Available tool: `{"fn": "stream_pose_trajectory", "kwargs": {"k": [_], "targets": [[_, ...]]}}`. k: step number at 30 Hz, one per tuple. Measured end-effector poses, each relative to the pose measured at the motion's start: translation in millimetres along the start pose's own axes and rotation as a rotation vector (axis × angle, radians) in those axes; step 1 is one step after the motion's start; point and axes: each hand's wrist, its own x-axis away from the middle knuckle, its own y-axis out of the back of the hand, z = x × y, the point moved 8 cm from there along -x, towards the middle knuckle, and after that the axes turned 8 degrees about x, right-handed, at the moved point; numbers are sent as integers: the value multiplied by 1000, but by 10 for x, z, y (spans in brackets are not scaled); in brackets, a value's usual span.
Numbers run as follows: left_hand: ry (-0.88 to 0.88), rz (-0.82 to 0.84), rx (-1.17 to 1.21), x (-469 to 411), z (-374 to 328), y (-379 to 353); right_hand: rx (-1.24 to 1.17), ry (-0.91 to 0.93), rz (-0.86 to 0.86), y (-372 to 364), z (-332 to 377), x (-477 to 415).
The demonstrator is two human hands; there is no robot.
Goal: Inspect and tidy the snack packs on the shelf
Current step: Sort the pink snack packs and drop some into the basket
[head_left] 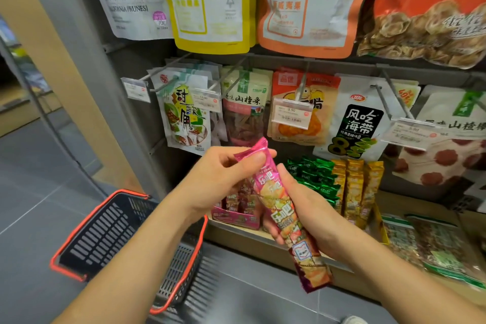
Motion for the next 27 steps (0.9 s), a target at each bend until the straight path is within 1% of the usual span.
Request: {"fn": "stream_pose_trajectory", "kwargs": {"k": [2, 5, 7, 11, 17, 19, 22, 23, 25, 27], "targets": [[24, 38, 15, 22, 0, 68, 70, -3, 9, -3, 2, -2], [83, 150, 43, 76, 13, 123, 122, -20, 25, -22, 4, -4], [115, 173, 31, 99, 28, 145, 160, -21, 14, -5, 8, -5], [137, 58, -3, 62, 95, 263, 207, -3, -15, 44, 34, -12], [-2, -93, 1, 14, 77, 347, 184, 56, 13, 79, 54, -17], [-28, -103, -31, 4, 71, 332, 203, 82, 16, 92, 43, -22], [2, -53, -112, -2, 82, 245, 278, 129, -94, 161, 44, -22], [1, -68, -151, 2, 72, 239, 317, 153, -145, 185, 54, -22], [-35, -144, -196, 2, 44, 261, 408, 196, -231, 223, 76, -11], [-53, -239, -125, 2, 43, 313, 468, 208, -249, 236, 83, -13]]}}
